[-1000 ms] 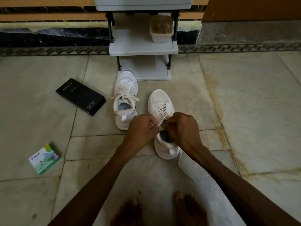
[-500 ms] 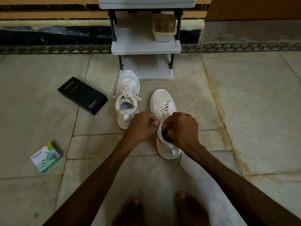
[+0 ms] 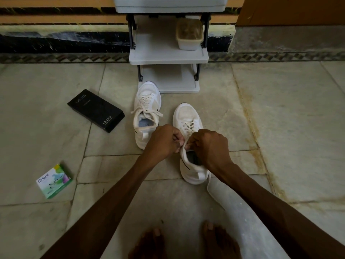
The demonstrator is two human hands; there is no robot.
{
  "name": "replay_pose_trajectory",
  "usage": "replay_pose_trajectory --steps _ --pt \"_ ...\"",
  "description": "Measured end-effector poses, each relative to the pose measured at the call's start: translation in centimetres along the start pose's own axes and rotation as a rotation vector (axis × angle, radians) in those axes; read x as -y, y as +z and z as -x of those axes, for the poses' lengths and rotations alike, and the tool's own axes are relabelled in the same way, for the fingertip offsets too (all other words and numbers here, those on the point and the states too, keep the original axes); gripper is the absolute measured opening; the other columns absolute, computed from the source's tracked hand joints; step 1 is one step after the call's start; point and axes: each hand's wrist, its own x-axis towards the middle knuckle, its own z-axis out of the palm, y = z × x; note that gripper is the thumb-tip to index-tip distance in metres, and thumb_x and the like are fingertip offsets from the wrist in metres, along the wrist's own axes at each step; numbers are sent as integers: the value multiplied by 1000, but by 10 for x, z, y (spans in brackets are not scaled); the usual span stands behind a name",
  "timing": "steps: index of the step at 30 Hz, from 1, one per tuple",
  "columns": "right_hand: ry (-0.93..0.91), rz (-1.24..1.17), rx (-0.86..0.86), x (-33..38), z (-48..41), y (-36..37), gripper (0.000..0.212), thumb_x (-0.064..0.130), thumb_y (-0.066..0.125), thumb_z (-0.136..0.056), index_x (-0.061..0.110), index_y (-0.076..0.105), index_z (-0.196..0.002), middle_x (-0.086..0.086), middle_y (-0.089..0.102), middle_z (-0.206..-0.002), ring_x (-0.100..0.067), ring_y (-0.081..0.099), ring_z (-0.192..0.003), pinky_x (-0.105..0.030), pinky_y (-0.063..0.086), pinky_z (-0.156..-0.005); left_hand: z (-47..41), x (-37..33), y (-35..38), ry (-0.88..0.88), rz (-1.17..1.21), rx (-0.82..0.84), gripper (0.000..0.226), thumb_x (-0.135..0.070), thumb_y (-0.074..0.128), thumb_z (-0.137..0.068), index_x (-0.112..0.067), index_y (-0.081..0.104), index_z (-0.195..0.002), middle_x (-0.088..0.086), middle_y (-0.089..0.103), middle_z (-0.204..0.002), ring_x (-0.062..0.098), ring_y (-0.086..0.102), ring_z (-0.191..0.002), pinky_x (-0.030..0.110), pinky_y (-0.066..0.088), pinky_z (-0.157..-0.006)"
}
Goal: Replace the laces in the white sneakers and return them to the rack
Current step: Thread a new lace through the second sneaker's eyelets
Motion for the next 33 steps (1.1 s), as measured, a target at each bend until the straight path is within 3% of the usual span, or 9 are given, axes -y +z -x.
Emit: replay_pose_trajectory --steps 9,15,20,23,25,27,28,30,33 --pt "-58 20 -104 -9 0 -1 30 44 76 -74 16 67 -68 -2 62 -69 -20 54 -55 -27 34 -49 5 12 2 110 26 -41 7 -12 71 -82 -16 75 -78 2 72 -68 15 71 -64 42 61 -73" --pt "-175 -32 -34 -4 2 -9 37 25 80 -72 19 66 -106 -3 64 -104 -24 62 -86 -36 54 -62 15 13 8 105 180 -154 6 -12 70 -82 -16 74 -79 -1 72 -71 18 70 -67 43 61 -71" --pt "-187 3 118 -3 0 -10 51 28 81 -70 26 64 -118 2 56 -117 -21 52 -104 -38 53 -71 10 -9 -32 158 97 -429 13 -15 63 -87 -25 68 -79 -10 67 -70 1 64 -64 15 52 -61" --pt "-170 -40 133 -2 -2 -10 55 28 82 -68 26 63 -119 3 54 -116 -19 50 -104 -37 52 -72 3 -33 -83 66 639 -584 12 -14 56 -93 -19 65 -86 -4 68 -79 6 66 -74 23 57 -73" --pt "-181 -29 129 -2 -3 -9 55 27 83 -66 24 64 -118 1 55 -114 -21 51 -101 -35 50 -72 5 -45 -104 91 1129 -439 9 -13 54 -96 -13 62 -92 0 70 -89 11 70 -90 32 57 -85" --pt "-193 -24 103 -3 -2 -7 57 26 85 -63 22 64 -117 -2 56 -114 -23 53 -98 -35 50 -72 7 -48 -101 84 1320 -176 9 -14 51 -98 -10 58 -95 3 68 -91 14 70 -89 32 57 -83" --pt "-179 -39 84 -3 -1 -6 60 27 85 -62 21 63 -118 -3 56 -115 -24 52 -99 -36 50 -72 8 -47 -91 29 1232 -72 9 -15 50 -98 -10 57 -95 2 65 -86 10 67 -77 26 56 -72" --pt "-113 -69 42 -6 3 -3 69 32 85 -61 21 58 -123 -4 52 -120 -24 49 -104 -37 52 -74 12 -43 -66 -92 722 10 9 -15 51 -96 -12 59 -95 1 58 -74 6 52 -56 17 41 -50" --pt "7 -117 0 -10 9 3 76 38 84 -64 23 49 -129 -3 48 -126 -22 50 -108 -36 54 -78 13 -22 -32 -68 -24 48 11 -10 55 -93 -15 62 -100 -2 63 -77 9 55 -63 20 41 -53"
